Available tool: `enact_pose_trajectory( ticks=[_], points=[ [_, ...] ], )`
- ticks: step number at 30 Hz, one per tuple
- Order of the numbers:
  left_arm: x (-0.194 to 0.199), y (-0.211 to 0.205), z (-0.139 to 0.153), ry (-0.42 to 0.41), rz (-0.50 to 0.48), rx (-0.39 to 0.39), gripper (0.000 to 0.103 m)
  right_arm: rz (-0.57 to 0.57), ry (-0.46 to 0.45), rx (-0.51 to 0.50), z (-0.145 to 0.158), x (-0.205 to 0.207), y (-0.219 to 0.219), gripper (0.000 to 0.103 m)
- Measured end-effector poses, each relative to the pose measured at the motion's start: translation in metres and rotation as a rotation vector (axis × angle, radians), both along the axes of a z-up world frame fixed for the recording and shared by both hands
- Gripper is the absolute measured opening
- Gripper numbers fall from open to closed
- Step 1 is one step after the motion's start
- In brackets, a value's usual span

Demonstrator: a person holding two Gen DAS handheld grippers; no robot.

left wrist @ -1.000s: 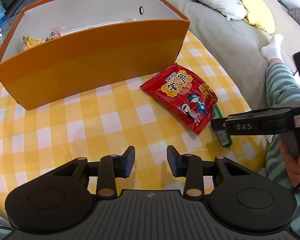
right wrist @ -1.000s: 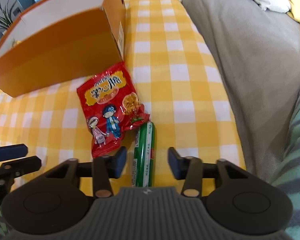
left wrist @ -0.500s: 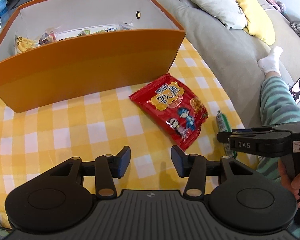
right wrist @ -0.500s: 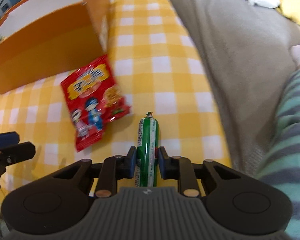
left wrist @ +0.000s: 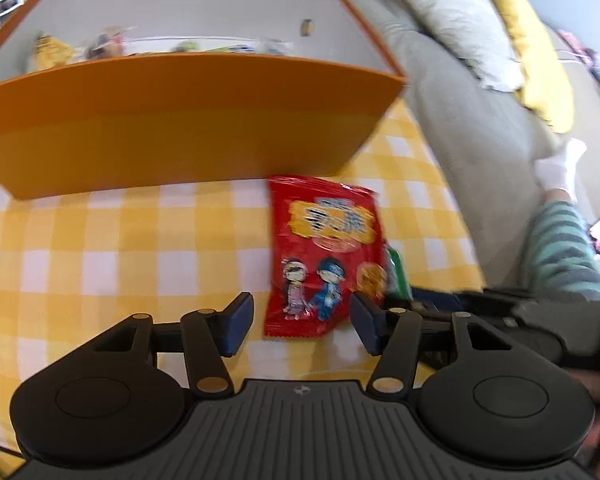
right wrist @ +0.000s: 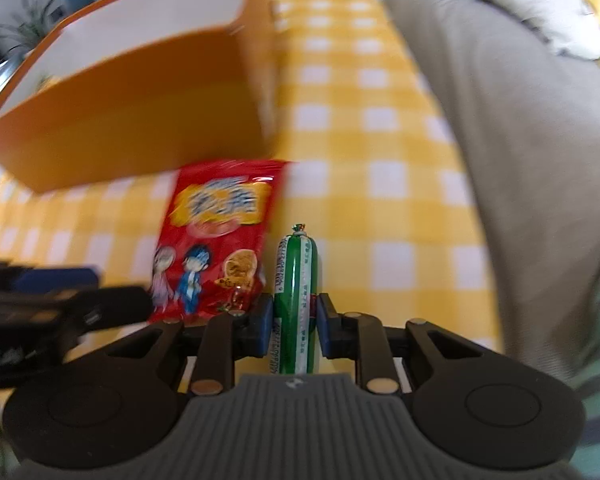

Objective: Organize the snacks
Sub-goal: 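Grasp the green sausage stick with right tool while left tool approaches red Mimi bag, then close the left tool on the red Mimi bag while right tool holds the sausage stick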

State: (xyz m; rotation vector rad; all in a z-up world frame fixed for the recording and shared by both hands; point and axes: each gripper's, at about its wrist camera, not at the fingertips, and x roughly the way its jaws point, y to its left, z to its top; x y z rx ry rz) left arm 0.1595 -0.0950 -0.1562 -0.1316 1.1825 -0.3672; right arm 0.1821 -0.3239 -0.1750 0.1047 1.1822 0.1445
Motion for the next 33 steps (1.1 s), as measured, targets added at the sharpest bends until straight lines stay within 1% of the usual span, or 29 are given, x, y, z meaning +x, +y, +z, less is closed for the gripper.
enact_pose_trajectory(
  ticks=[4, 6, 7, 9, 11, 14, 16, 20, 21, 24, 29, 33],
  points=[
    [0.004, 0.007, 0.0, 0.003, 0.032, -0.016, 0.072, 0.041, 0.01, 0.016, -0.004, -0.001, 0.012, 0.019],
    [0.005, 0.005, 0.003, -0.023, 0.014, -0.01, 0.077, 0.023, 0.0, 0.021, -0.003, 0.0, 0.01, 0.019],
    [0.005, 0.0, 0.004, -0.045, -0.011, 0.002, 0.078, 0.002, -0.008, 0.015, -0.002, 0.0, 0.006, 0.019],
    [0.006, -0.01, 0.007, -0.099, -0.074, 0.05, 0.08, -0.04, -0.015, -0.016, -0.002, 0.001, -0.001, 0.02],
    [0.006, -0.022, 0.007, -0.155, -0.137, 0.118, 0.083, -0.088, -0.012, -0.041, -0.004, 0.003, -0.013, 0.02],
    [0.006, -0.035, 0.003, -0.2, -0.214, 0.197, 0.083, -0.138, 0.017, 0.007, -0.009, 0.005, -0.027, 0.02],
    [0.006, -0.04, -0.001, -0.207, -0.238, 0.222, 0.083, -0.137, 0.018, 0.009, -0.01, 0.006, -0.027, 0.02],
    [0.008, -0.045, -0.009, -0.191, -0.263, 0.245, 0.084, -0.11, 0.001, -0.018, -0.011, 0.007, -0.018, 0.02],
    [0.009, -0.046, -0.011, -0.189, -0.263, 0.248, 0.088, -0.107, -0.001, -0.022, -0.012, 0.008, -0.018, 0.02],
    [0.012, -0.046, -0.013, -0.189, -0.251, 0.248, 0.089, -0.103, -0.008, -0.023, -0.012, 0.009, -0.017, 0.02],
    [0.018, -0.05, -0.014, -0.177, -0.258, 0.227, 0.088, -0.108, -0.011, -0.02, -0.014, 0.01, -0.017, 0.021],
    [0.019, -0.049, -0.017, -0.171, -0.274, 0.208, 0.091, -0.134, -0.006, 0.015, -0.013, 0.009, -0.023, 0.021]
  ],
)
